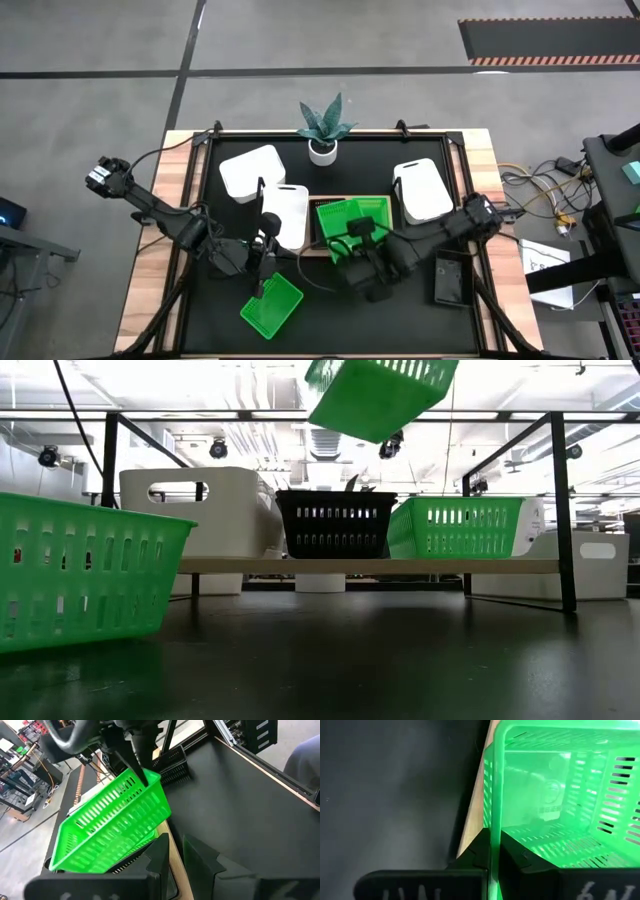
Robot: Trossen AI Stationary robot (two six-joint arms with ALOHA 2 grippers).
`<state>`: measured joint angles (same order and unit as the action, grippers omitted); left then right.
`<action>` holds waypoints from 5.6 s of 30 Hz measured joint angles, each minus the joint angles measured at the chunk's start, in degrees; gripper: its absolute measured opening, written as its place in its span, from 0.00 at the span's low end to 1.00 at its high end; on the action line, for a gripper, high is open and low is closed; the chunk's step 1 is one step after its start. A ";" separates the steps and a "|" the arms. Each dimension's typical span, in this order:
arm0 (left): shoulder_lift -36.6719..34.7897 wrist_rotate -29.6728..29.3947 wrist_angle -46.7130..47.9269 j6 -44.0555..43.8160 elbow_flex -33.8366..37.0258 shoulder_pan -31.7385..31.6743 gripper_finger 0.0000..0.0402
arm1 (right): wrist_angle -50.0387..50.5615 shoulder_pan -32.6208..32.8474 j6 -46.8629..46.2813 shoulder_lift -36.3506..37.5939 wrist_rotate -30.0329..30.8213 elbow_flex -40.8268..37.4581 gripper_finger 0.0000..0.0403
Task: Stack baskets on shelf by color
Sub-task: Stack the right green bin on top of the other green bin on the shelf, then adjust the black bins on the shelf, then stack the left white bin on top of the other white bin on the shelf
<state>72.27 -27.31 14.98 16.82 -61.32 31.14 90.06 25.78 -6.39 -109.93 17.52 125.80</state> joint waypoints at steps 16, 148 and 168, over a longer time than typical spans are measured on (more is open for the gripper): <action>0.00 0.00 -0.64 -0.04 0.00 0.00 0.10 | -0.11 -5.02 -1.57 7.00 -2.98 -11.90 0.02; 29.15 6.41 17.11 -27.40 -16.17 -11.35 0.00 | -24.72 3.71 3.47 23.67 -5.44 -39.18 0.02; 8.38 3.75 43.62 -23.93 -23.05 -8.54 0.00 | -37.89 6.23 11.08 37.01 -3.83 -49.12 0.02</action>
<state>80.65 -23.56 58.60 -7.11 -84.37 22.59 52.17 32.01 4.70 -72.92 13.69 76.67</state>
